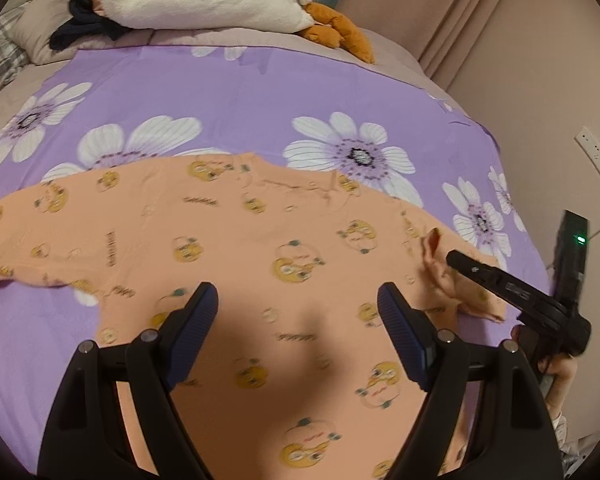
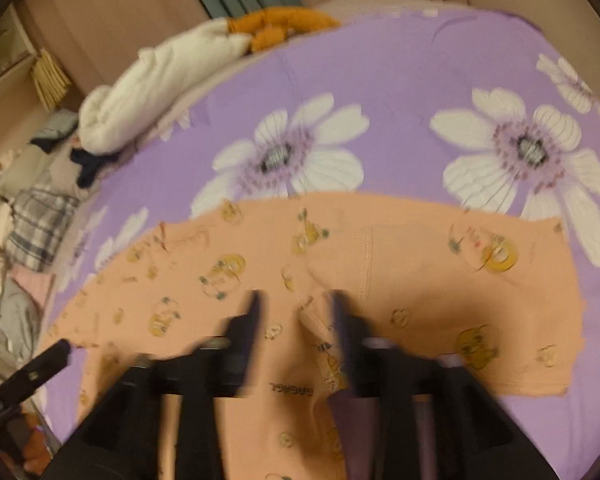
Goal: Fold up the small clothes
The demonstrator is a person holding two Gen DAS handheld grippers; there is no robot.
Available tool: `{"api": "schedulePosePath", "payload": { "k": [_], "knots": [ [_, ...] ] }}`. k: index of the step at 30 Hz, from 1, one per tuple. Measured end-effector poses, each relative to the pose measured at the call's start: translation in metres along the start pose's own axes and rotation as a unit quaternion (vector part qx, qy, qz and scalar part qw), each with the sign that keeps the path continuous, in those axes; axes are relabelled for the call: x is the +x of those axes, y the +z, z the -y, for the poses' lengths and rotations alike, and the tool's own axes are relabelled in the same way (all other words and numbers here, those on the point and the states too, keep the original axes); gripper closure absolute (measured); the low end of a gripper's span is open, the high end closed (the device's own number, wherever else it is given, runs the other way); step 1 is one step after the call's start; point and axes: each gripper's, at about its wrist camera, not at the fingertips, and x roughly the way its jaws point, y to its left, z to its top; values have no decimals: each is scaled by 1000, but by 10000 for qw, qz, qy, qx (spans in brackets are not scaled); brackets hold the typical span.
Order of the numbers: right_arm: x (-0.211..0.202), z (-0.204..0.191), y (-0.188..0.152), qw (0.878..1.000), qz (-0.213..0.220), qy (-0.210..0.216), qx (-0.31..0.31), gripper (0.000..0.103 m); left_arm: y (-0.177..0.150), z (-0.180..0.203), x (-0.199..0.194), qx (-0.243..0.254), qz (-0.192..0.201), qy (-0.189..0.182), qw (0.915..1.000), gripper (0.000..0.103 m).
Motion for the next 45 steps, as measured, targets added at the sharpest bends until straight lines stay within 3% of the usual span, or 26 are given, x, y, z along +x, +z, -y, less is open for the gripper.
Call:
{"api": "schedulePosePath", "payload": {
  "k": [6,10,15,21,24,30,35,45],
  "knots": [
    [-40,26,6,9963,667,-389,367,46,13,38,26,188,-153,-434,9988,21],
    [-47,56,6,9917,768,-737,718,46,16,73,61,343,-445,-724,9958,22],
    [-53,85,4,9880,810,-735,1094,46,17,106,102,264,-669,-1264,9894,23],
    [-60,110,-1,9831,898,-648,1459,46,12,123,141,267,-1007,-1402,9846,39],
    [-62,118,-3,9811,894,-663,1586,46,6,124,151,110,-1139,-1600,9805,55],
    [-66,128,-5,9783,950,-616,1735,46,1,137,160,347,-1022,-1682,9798,70],
    [-65,133,-7,9775,925,-609,1795,46,2,133,163,190,-910,-1673,9815,95],
    [-62,136,-7,9775,858,-607,1830,46,35,135,102,171,-23,-1615,9867,96]
  ]
}}
